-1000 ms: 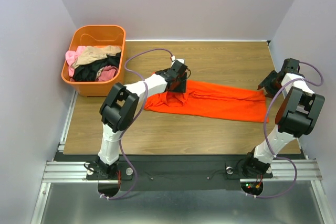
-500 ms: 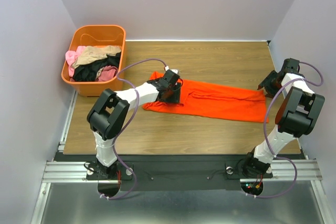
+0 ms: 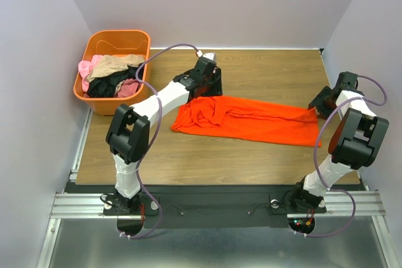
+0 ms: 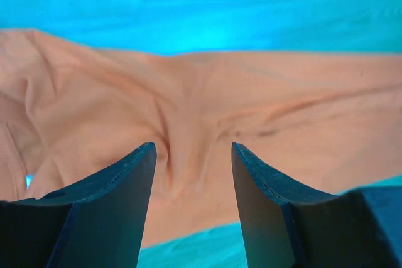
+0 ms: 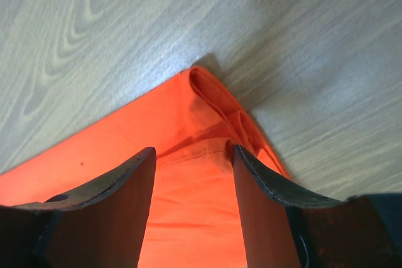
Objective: Fold and stack the t-shirts
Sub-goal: Fold the tshirt
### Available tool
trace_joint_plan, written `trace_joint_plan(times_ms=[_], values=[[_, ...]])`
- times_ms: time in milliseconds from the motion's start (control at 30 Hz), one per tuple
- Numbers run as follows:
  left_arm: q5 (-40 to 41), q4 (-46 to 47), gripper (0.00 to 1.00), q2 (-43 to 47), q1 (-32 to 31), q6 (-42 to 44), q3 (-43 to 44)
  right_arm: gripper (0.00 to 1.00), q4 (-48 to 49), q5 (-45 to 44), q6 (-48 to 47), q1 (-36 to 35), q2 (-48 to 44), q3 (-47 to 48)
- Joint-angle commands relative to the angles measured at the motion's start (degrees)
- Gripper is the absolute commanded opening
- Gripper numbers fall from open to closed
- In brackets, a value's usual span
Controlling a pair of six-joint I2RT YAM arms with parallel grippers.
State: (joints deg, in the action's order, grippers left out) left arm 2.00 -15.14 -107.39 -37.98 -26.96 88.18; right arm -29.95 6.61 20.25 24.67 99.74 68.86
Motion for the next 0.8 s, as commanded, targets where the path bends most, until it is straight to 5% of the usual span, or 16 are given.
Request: trace_joint_plan(times_ms=[0,400,767], values=[[-0.1,-3.2,0.63,-6.9,2.1,-3.4,2.0,0.58,0.8,-1.0,-1.1,-1.0,-2.4,-1.5],[-4.9,2.0,0.63,-9.3,8.3,-3.7,-8.2,0.58,0.9,-2.7,-1.3,-2.6,3.4,0.5],[-5.8,2.0,0.63,-12.2,14.2,-0.9,-6.1,0.57,0.9,-5.7,-1.4,-6.0,10.0,3.5]])
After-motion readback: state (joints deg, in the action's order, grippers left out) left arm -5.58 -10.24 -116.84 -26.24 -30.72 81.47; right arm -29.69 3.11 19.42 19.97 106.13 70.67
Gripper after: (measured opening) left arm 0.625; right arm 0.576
